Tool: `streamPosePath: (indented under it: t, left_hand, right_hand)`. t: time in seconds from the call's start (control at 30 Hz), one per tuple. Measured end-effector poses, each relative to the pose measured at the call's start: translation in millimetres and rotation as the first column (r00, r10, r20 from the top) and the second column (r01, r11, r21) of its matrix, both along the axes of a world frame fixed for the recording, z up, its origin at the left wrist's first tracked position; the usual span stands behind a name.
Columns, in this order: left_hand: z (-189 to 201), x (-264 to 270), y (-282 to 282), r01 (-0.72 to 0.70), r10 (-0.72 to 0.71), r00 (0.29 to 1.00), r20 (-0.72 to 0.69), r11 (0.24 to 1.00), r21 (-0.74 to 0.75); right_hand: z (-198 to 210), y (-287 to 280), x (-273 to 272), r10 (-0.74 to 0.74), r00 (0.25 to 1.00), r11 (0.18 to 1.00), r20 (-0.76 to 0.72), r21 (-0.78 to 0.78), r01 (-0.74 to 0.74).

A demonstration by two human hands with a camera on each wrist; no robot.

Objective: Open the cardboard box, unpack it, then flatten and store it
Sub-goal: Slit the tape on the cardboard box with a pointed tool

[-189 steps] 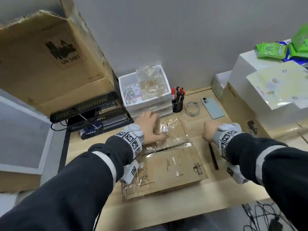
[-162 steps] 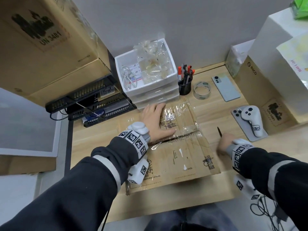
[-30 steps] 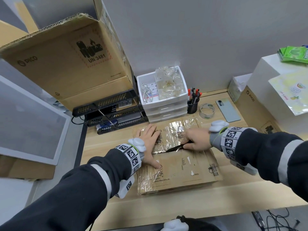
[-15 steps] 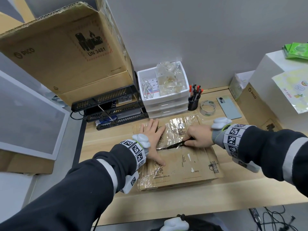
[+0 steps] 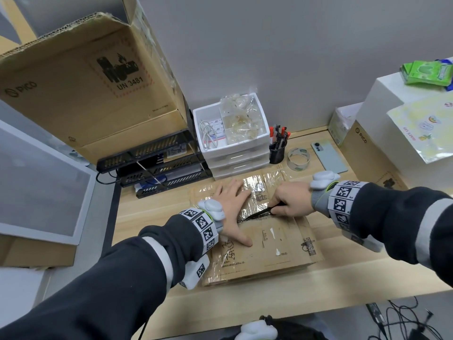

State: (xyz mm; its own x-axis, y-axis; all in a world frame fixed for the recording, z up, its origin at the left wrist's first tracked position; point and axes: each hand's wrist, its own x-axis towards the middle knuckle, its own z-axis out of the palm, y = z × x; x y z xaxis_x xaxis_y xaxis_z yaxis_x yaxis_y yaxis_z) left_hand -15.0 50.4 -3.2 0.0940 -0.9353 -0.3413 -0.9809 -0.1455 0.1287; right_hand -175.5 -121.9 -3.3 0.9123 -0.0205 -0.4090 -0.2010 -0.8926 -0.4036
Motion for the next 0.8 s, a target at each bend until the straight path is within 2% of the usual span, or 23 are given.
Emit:
streamPosePath:
  t: [0.23, 0.4, 0.8]
  left_hand:
    - [-7, -11, -14, -0.006, 0.006, 1.0, -0.017, 1.0, -0.02]
    - [-3, -11, -19, 0.02, -0.019, 0.999, 0.045, 1.0, -0.019]
    - [-8, -10, -21, -0.007, 0.007, 0.999, 0.045, 1.0, -0.015]
  right_hand:
    - [1, -15, -15, -0.033, 0.999, 0.999, -0.028, -0.012, 0.033]
    - [5, -22, -20, -0.005, 1.0, 0.999, -0.026, -0.05, 0.004]
    - [21, -24, -20, 0.014, 0.996, 0.992, -0.086, -0.127, -0.025]
